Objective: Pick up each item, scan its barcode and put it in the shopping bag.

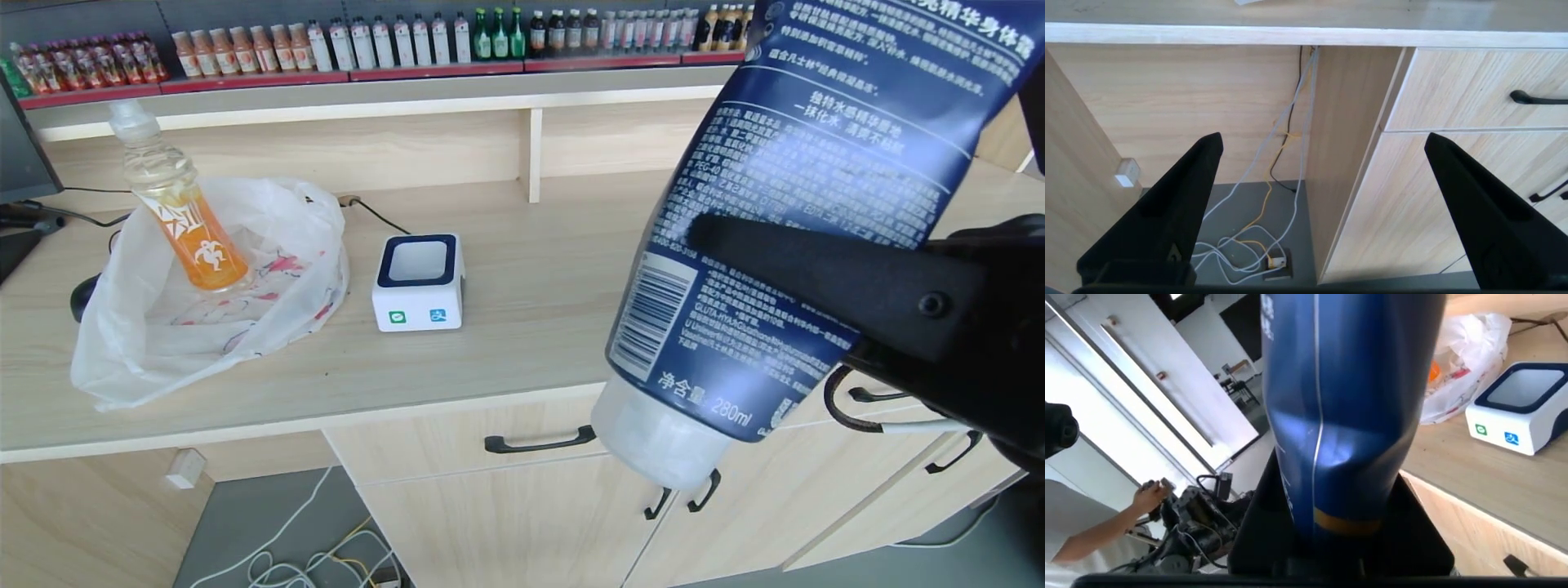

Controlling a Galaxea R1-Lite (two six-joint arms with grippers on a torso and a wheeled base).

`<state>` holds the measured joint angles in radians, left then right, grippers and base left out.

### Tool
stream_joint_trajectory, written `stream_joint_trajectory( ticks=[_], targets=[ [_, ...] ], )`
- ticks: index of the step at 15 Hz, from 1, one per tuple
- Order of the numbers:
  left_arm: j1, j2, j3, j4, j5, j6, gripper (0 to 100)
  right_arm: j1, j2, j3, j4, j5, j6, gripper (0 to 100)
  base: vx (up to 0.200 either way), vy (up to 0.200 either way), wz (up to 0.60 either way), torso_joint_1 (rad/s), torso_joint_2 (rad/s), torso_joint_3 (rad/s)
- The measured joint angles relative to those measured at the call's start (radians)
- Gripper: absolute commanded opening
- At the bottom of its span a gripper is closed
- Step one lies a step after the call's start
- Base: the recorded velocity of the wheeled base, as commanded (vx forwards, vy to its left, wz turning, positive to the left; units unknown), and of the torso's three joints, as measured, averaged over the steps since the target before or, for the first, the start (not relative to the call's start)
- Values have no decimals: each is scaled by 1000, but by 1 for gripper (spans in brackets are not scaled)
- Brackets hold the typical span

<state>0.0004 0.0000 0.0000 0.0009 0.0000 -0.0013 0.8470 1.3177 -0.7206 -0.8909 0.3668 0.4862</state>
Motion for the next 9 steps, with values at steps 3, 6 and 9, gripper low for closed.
stream_joint_trajectory(
  ticks=[3, 6, 9],
  targets=[
    [0, 0, 0, 0, 0, 0, 100, 1, -4, 27, -1, -158, -109, 0, 0, 0, 0, 0, 0, 0],
    [0, 0, 0, 0, 0, 0, 100, 0, -18, 116, 0, -262, -183, 0, 0, 0, 0, 0, 0, 0],
    [0, 0, 0, 0, 0, 0, 100, -26, -32, 177, 2, -268, -236, 0, 0, 0, 0, 0, 0, 0]
  ],
)
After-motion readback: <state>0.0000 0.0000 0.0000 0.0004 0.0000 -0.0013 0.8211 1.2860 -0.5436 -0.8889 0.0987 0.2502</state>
